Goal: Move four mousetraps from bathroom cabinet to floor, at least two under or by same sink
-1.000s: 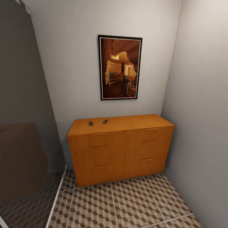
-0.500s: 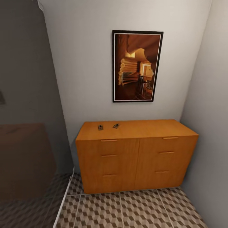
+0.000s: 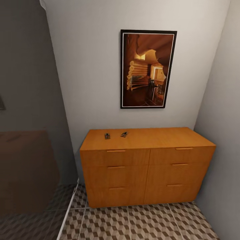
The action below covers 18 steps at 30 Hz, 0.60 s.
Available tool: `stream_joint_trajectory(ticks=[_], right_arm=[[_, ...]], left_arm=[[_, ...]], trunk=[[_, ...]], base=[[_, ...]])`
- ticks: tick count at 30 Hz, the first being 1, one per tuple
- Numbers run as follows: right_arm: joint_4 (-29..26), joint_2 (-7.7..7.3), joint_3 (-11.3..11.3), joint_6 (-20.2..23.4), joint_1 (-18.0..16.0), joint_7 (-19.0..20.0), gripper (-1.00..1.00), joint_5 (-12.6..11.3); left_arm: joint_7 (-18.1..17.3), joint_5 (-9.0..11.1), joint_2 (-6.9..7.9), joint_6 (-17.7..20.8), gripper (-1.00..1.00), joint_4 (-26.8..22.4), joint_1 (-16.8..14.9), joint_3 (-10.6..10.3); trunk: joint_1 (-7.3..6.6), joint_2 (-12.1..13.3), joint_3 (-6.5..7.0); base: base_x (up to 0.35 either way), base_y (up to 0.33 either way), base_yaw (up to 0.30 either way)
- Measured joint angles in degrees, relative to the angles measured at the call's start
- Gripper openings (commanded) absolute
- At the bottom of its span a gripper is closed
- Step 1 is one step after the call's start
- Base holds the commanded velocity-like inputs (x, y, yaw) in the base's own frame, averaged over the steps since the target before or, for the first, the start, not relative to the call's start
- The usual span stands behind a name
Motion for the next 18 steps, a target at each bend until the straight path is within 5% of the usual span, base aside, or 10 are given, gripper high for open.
stream_joint_trajectory(ticks=[18], right_arm=[[0.0, -0.03, 0.0, 0.0, 0.0, 0.0, 1.00, 0.1]], left_arm=[[0.0, -0.1, -0.28, -0.1, 1.00, 0.1, 0.0, -0.1]], trunk=[[0.00, 0.0, 0.00]], base=[[0.001, 0.000, 0.000]])
